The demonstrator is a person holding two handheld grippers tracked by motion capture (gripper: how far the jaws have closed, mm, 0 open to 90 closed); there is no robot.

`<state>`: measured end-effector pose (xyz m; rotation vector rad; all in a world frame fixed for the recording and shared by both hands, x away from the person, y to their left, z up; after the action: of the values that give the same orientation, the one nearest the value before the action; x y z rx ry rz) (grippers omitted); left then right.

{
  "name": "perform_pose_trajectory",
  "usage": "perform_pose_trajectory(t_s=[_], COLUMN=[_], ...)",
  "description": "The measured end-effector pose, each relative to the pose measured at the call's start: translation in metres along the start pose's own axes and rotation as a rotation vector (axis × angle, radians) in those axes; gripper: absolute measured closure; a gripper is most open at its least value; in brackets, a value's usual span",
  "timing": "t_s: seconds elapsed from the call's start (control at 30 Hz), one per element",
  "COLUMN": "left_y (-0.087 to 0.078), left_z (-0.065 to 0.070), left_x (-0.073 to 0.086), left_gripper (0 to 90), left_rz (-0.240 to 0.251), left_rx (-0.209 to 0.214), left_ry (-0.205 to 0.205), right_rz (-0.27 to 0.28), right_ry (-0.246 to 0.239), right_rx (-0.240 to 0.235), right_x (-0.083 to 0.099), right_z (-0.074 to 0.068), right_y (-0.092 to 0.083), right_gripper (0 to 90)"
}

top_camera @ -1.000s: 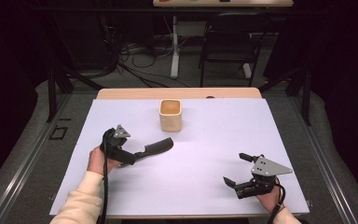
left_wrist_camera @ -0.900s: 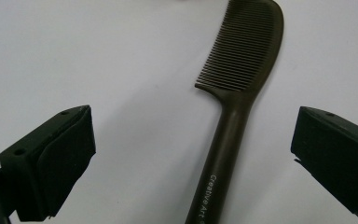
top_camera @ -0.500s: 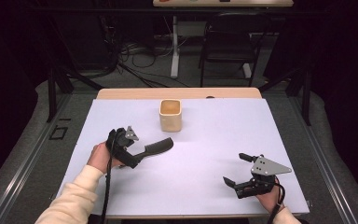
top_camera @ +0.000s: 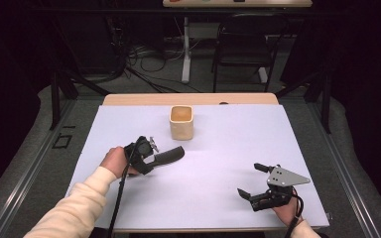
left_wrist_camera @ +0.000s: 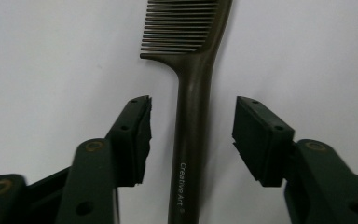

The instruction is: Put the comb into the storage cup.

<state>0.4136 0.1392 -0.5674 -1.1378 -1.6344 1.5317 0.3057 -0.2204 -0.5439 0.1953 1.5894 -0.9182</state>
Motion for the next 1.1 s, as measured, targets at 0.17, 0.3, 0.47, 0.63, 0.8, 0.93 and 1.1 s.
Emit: perform_pose_trajectory(t_s=[0.17,0.3,0.47,0.63,0.8,0.93,1.1], left_y=[0.008,0.014,0.017,0.018,0.018,0.016,0.011], left_z=[-0.005,-0.004,-0.003,-0.002,-0.001,-0.001,0.003], left_x=[-0.007,-0.010,-0.013,-0.014,-0.015,-0.015,-0.014], left_gripper=[57.9,62.2,65.8,69.0,72.0,72.3,72.3], left_rz=[-0.064,-0.095,-0.108,-0.115,-0.131,-0.121,-0.072], left_rx=[0.037,0.073,0.077,0.081,0.070,0.075,0.079], left_ry=[0.013,0.033,0.043,0.051,0.072,0.069,0.053], right_rz=[0.000,-0.003,0.000,-0.001,-0.007,-0.008,-0.007], right_ry=[0.000,0.003,0.002,0.001,0.003,0.008,0.004], right_rx=[-0.002,-0.001,-0.003,-0.004,-0.003,0.001,0.000], right_x=[0.000,0.000,0.000,0.000,0.000,0.001,0.001], right_z=[-0.001,0.000,0.000,0.000,0.000,0.000,0.000], right_y=[0.000,0.000,0.000,0.000,0.000,0.000,-0.001], right_gripper=[0.0,0.0,0.0,0.0,0.0,0.0,0.0])
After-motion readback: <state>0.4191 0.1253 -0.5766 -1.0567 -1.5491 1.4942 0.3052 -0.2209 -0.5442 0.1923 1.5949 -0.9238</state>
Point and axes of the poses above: each handheld gripper's, and its own axes: y roughly forward along the jaws, x roughly out of its underside, z roughly to its right, the point moved 6 cm from there along y, roughly forward along the jaws, and after that the axes turned 5 degrees about -z, right-handed, at the moved point
